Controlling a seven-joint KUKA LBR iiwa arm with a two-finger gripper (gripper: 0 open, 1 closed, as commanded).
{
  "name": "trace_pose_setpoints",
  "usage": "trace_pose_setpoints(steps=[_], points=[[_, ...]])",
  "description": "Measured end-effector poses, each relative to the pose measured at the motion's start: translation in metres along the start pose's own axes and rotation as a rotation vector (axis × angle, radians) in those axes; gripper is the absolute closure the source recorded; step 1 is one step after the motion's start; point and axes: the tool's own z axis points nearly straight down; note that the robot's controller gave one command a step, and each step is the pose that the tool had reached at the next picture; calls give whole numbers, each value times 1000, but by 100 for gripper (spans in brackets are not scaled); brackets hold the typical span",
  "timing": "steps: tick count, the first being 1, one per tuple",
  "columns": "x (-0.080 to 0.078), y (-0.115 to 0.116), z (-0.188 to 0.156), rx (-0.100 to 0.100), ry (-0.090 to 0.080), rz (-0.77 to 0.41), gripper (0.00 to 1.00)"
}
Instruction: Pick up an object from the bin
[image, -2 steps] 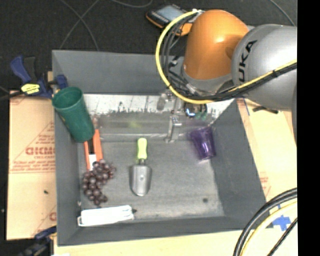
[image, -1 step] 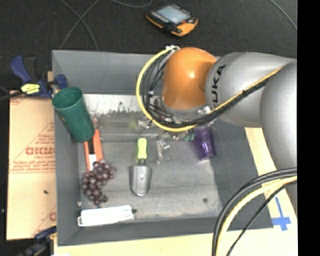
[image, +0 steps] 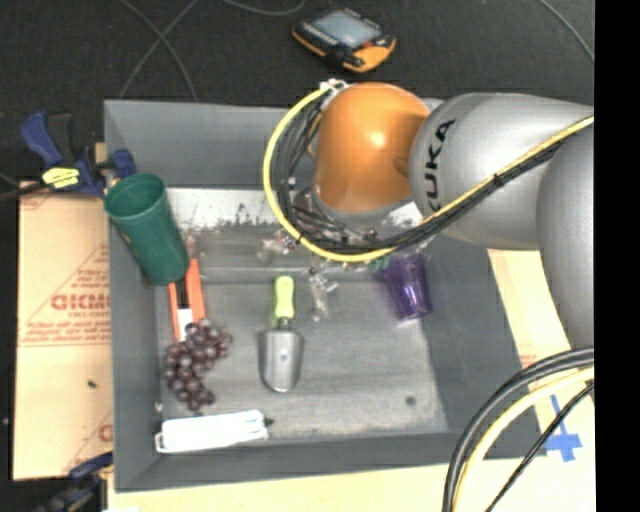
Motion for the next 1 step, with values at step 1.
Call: trace_pose_setpoints(steps=[1], points=[[20,3,57,-10,10,-313,0]])
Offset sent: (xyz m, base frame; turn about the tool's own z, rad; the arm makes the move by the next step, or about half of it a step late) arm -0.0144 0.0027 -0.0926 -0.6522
